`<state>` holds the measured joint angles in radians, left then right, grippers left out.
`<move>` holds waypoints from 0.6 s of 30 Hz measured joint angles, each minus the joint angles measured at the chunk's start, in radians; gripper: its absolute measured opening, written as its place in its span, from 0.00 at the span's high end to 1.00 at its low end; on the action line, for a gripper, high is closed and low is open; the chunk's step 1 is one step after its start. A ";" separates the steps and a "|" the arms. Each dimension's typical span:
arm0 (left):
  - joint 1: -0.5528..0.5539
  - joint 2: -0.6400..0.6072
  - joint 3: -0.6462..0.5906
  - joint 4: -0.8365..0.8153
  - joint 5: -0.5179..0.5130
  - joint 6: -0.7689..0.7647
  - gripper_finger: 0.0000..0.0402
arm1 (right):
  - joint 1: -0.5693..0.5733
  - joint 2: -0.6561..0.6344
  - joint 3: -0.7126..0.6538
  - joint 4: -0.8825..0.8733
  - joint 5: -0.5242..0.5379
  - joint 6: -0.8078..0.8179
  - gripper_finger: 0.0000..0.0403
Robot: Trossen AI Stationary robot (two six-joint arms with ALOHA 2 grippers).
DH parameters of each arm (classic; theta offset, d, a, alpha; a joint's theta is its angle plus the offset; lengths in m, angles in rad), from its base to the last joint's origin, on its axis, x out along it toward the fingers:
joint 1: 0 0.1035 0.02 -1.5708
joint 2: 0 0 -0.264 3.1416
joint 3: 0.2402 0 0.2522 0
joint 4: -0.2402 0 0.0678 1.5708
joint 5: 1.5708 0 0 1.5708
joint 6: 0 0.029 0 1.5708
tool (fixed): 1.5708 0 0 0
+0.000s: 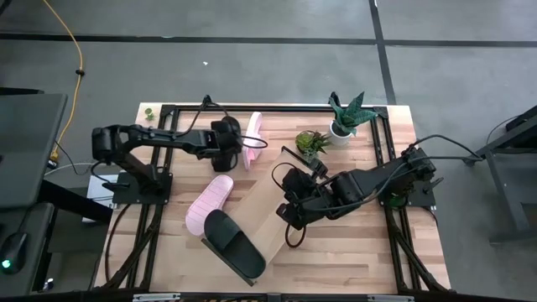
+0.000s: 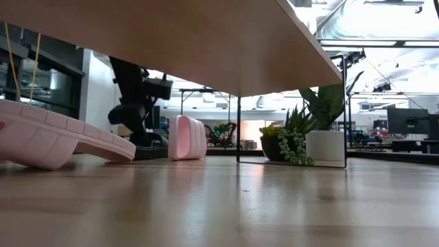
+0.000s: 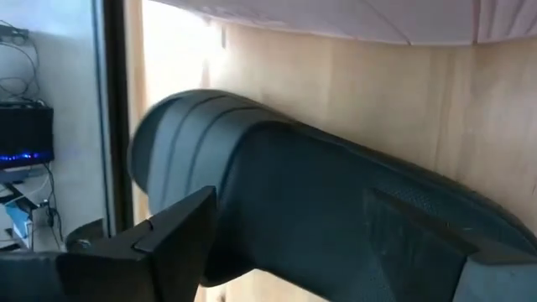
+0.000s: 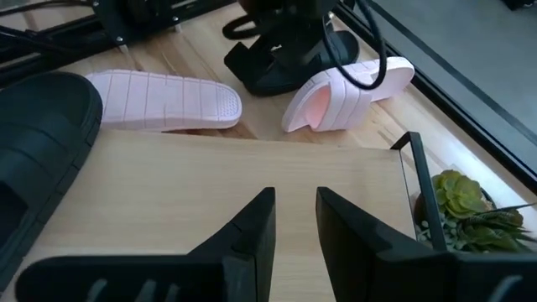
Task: Pick and place slides into the shelf
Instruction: Put the black slide on the shelf
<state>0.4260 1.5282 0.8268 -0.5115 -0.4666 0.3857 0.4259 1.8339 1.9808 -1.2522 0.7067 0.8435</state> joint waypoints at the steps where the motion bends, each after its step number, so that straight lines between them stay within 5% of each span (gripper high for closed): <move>1: 0.000 0.006 0.000 0.000 -0.009 0.000 0.29 | 0.000 0.000 0.000 0.000 0.000 0.006 0.81; 8: 0.000 0.006 0.000 0.034 -0.135 0.005 0.36 | 0.000 0.012 0.000 0.000 0.005 0.032 0.81; 18: 0.020 0.009 0.000 0.091 -0.116 0.082 0.47 | 0.005 0.108 0.000 0.016 -0.013 0.081 0.81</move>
<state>0.4462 1.5368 0.8268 -0.4206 -0.5829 0.4675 0.4308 1.9422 1.9804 -1.2362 0.6942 0.9250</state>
